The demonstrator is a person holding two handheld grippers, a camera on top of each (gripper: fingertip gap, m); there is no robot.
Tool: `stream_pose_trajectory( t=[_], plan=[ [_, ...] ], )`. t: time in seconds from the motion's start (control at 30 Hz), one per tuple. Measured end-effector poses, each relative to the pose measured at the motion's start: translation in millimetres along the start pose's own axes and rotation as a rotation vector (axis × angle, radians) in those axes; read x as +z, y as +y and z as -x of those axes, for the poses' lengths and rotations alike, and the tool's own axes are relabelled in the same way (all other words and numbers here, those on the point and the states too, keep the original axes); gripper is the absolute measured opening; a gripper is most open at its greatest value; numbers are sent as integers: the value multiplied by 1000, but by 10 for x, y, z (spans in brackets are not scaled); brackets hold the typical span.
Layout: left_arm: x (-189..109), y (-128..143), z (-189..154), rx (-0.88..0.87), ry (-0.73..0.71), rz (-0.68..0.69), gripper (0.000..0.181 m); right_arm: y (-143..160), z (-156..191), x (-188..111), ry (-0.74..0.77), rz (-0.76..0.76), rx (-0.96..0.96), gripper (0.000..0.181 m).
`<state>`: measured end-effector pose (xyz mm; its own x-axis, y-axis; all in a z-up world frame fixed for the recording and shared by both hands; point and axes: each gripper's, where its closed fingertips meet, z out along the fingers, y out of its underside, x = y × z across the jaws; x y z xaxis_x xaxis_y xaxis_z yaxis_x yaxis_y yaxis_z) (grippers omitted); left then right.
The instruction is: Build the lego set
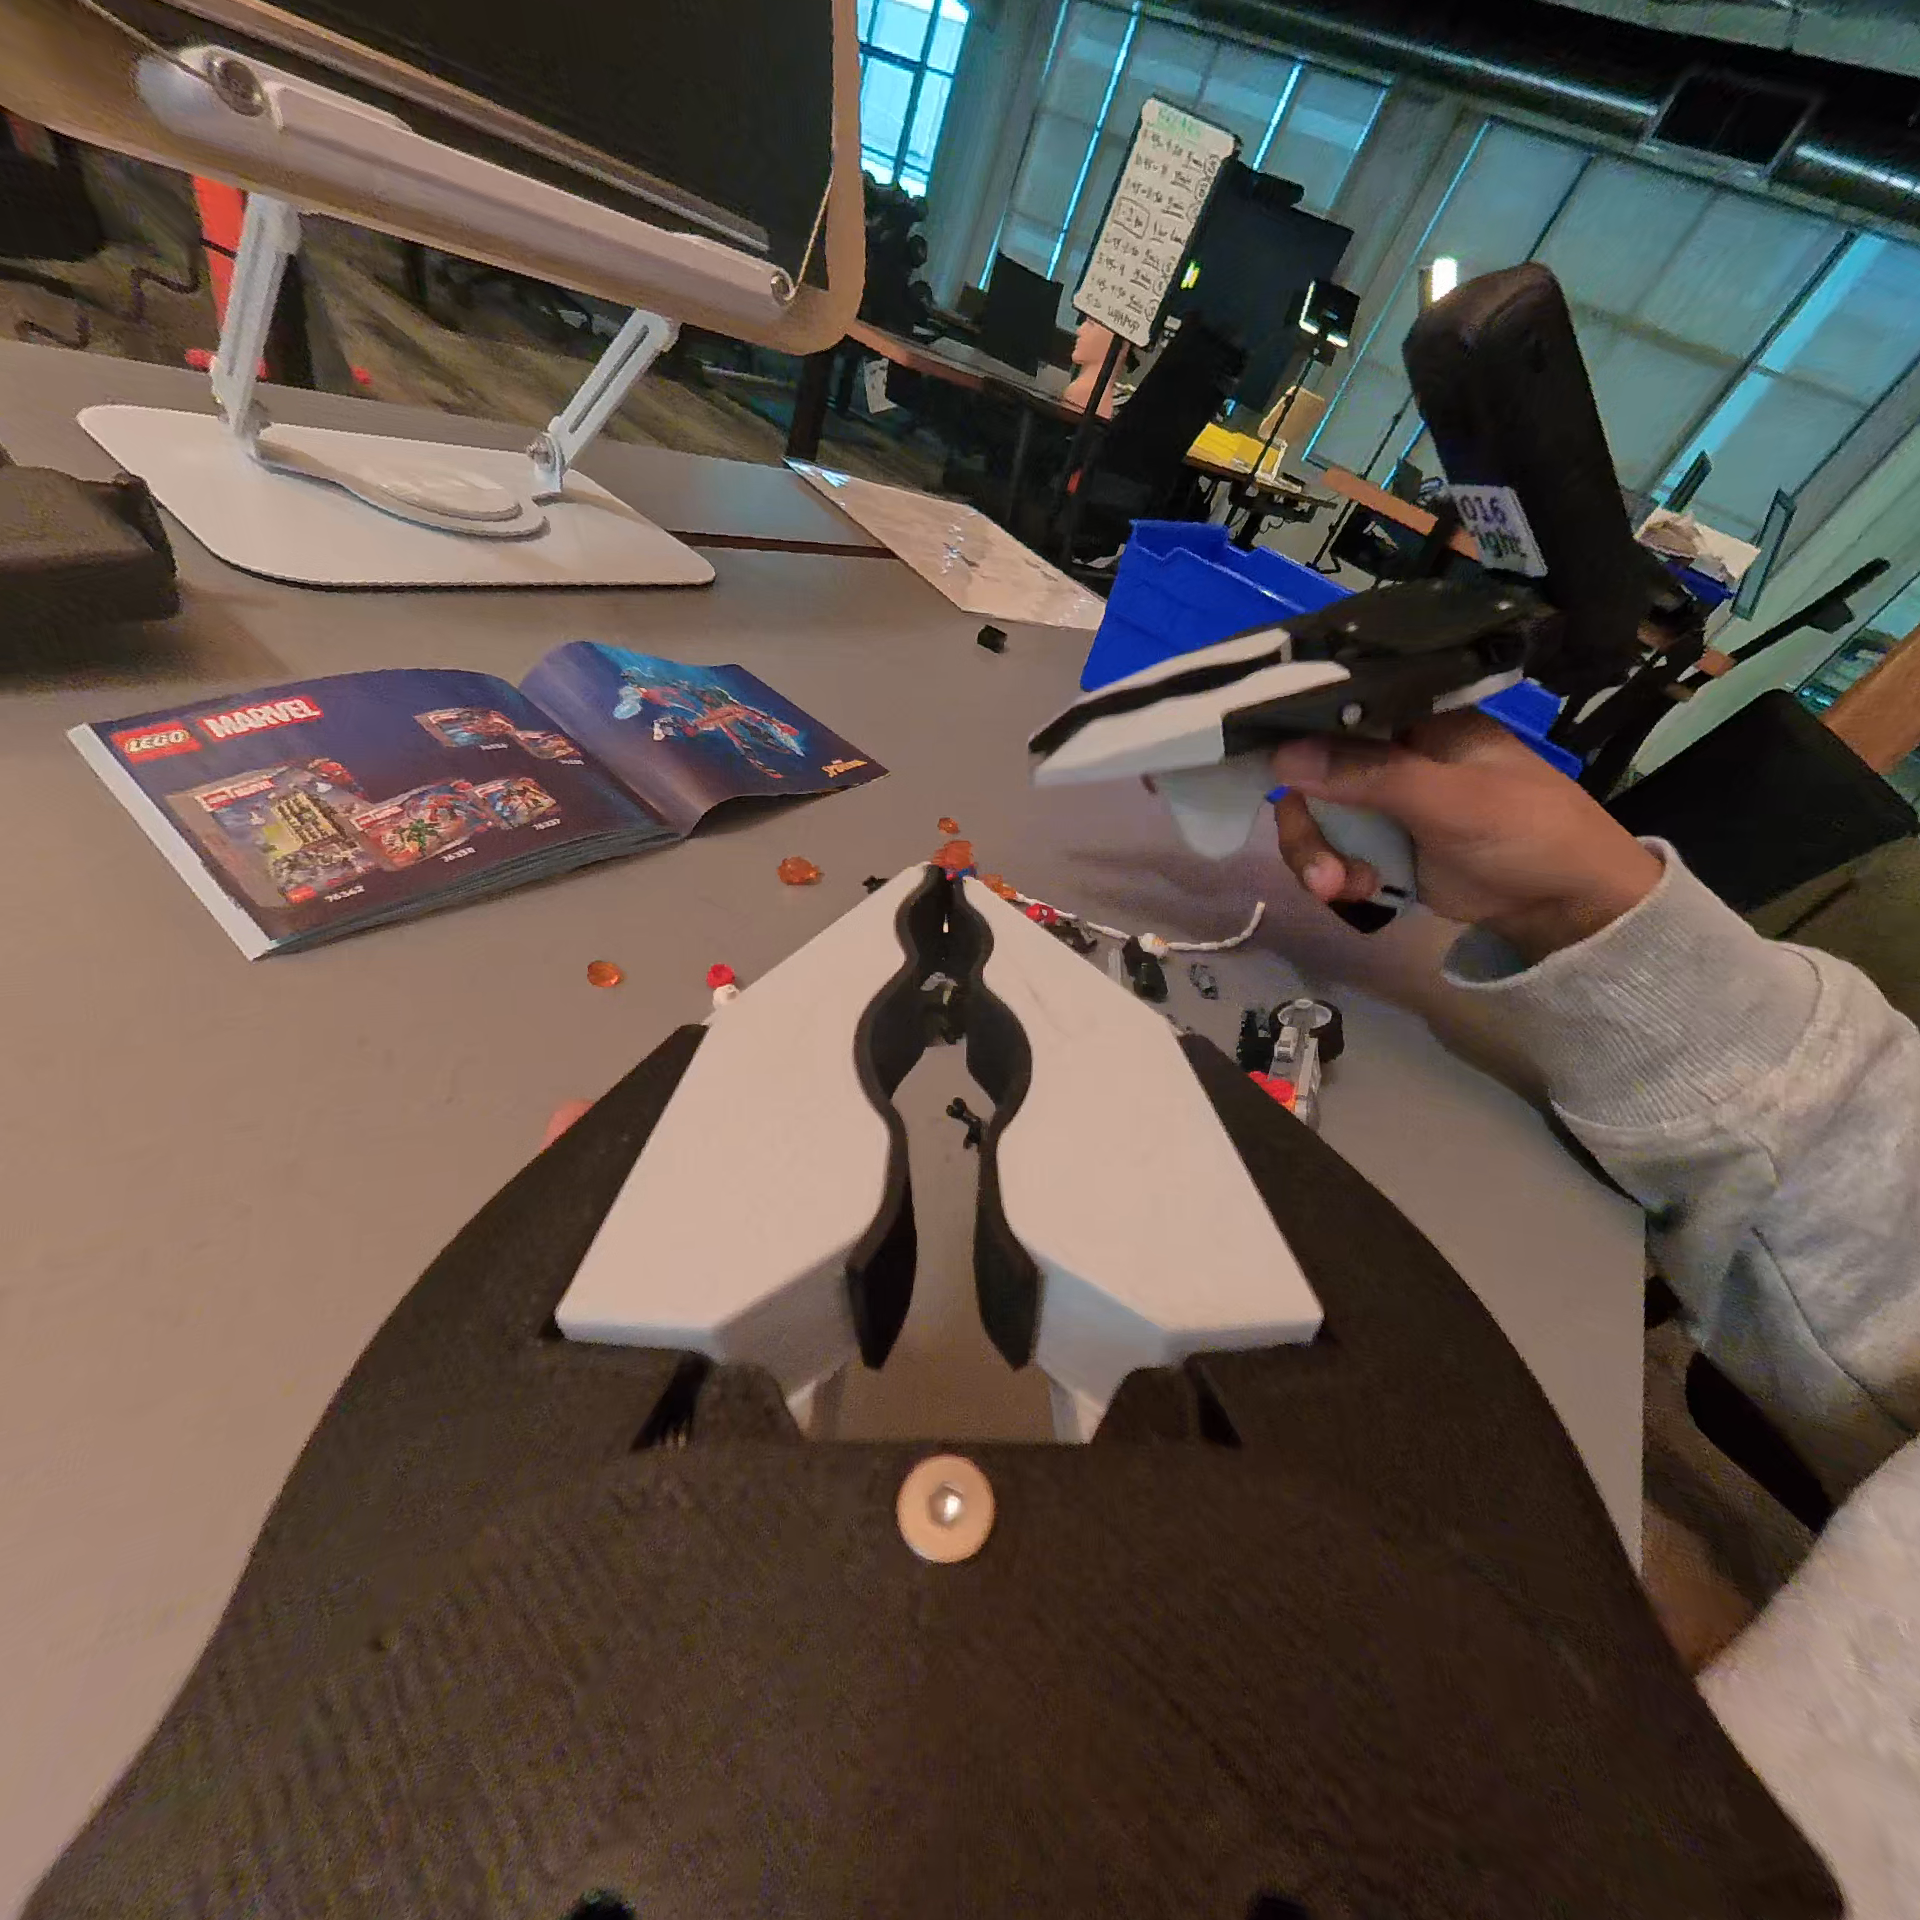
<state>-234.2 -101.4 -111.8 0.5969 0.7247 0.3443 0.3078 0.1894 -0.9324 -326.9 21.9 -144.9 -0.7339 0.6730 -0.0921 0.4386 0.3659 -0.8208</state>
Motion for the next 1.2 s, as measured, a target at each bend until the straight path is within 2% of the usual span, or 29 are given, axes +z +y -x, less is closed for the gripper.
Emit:
stream_pose_trajectory(
  t=[0.07, 0.13, 0.23, 0.33, 0.47, 0.53, 0.6, 0.67, 0.73, 0.87, 0.93, 1.07, 1.13, 1.2],
  plan=[
    [-17, -7, 11, -7, -1, -6, 0, -42, -490, -93, 174, -22, 1, 26],
    [-27, -8, 22, -16, 0, -8, 0, 22, -1011, -188, 373, 27, -16, 35],
    [-28, -3, 36, -38, 8, -5, 0, 26, -1543, -330, 570, 83, -62, 47],
    [-29, 0, 33, -71, 29, -1, 0, -96, -1786, -299, 601, 67, 2, 53],
    [-35, -40, 3, -132, 77, -17, 0, -199, -1938, 99, 569, 111, 45, 57],
    [-41, -64, -10, -177, 107, -26, 0, -179, -2198, 200, 686, 149, 56, 56],
    [-58, -96, -7, -229, 138, -41, 0, -144, -2495, 182, 832, 166, 104, 51],
    [-86, -130, 18, -281, 157, -62, 0, -117, -2661, 167, 908, 153, 190, 51],
    [-102, -159, 27, -326, 178, -77, 0, -83, -2743, 187, 937, 143, 258, 49],
    [-86, -147, -27, -349, 216, -58, 0, 111, -2864, 132, 1022, 229, 280, 48],
    [-83, -141, -44, -340, 219, -53, 0, 141, -2862, 139, 1016, 203, 307, 44],
    [-88, -138, -38, -356, 224, -56, 0, 144, -2702, 225, 896, 189, 357, 15],
    [-88, -136, -21, -357, 216, -58, 0, 83, -2484, 293, 767, 158, 388, 15],
    [-80, -122, -11, -337, 200, -52, 0, -123, -2113, 367, 563, 43, 419, 14]
  ],
)
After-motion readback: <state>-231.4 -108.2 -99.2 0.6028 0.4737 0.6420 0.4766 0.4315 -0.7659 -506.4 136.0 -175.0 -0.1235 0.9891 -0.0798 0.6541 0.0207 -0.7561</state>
